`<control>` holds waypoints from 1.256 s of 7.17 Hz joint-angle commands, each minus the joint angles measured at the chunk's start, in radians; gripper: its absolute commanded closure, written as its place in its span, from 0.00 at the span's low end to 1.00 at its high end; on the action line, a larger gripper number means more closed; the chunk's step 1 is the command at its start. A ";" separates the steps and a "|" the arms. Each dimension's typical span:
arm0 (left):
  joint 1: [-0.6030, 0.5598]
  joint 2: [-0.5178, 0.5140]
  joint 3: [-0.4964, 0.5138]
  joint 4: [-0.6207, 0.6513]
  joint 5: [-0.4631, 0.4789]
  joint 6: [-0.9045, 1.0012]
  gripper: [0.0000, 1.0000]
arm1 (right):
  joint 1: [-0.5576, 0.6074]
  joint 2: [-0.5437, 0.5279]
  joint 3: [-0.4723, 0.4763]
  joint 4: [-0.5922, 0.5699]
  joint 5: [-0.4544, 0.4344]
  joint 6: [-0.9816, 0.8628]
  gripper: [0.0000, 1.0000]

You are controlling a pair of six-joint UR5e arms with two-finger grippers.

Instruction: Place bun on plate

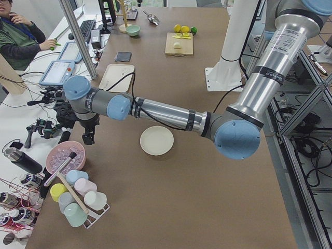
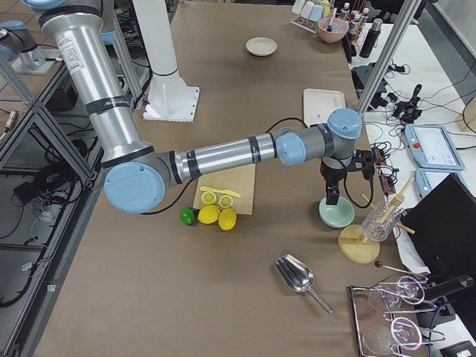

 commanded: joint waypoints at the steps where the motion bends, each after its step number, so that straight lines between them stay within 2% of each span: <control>1: 0.001 -0.003 0.001 -0.025 0.007 0.003 0.02 | 0.000 0.004 0.002 0.001 -0.001 0.001 0.00; 6: -0.033 0.027 0.001 -0.029 -0.004 -0.069 0.02 | -0.002 0.013 0.023 0.001 0.002 0.001 0.00; 9: -0.021 0.050 -0.025 -0.066 -0.004 -0.040 0.02 | -0.005 0.029 0.037 0.001 0.002 0.003 0.00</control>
